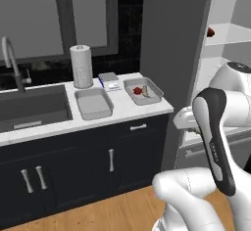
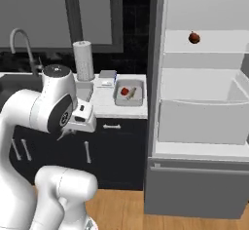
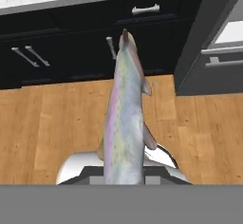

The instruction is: Place one bell pepper and one fish in each tupperware on the nearby counter, to pack two identical lunches.

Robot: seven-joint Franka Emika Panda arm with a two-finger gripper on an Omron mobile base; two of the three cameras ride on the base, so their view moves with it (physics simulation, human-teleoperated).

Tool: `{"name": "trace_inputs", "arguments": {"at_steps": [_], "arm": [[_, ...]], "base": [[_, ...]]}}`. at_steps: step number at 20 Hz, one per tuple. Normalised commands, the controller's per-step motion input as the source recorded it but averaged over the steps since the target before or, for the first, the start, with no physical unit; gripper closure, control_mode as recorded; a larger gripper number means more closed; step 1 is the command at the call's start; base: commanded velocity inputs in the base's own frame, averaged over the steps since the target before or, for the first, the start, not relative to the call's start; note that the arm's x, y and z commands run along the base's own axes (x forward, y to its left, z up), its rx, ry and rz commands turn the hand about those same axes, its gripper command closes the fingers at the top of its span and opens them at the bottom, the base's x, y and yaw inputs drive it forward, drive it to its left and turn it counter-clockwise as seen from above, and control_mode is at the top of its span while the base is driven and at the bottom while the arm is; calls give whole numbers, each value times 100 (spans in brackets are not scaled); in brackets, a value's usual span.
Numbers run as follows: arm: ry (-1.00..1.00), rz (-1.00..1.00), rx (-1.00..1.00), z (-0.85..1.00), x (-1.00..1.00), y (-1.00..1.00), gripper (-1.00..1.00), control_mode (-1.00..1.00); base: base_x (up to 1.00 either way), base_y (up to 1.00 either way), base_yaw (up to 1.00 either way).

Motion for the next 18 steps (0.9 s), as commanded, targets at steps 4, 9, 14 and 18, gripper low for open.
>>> {"name": "trace_inputs", "arguments": {"at_steps": [4,9,14,18], "arm": [[0,0,0,0,0,0,100,100],[0,0,0,0,0,0,100,100],[0,0,0,0,0,0,100,100],[0,0,0,0,0,0,100,100]], "base": [[52,97,4],[70,63,2],[99,-3,4],[75,-9,1]]}}
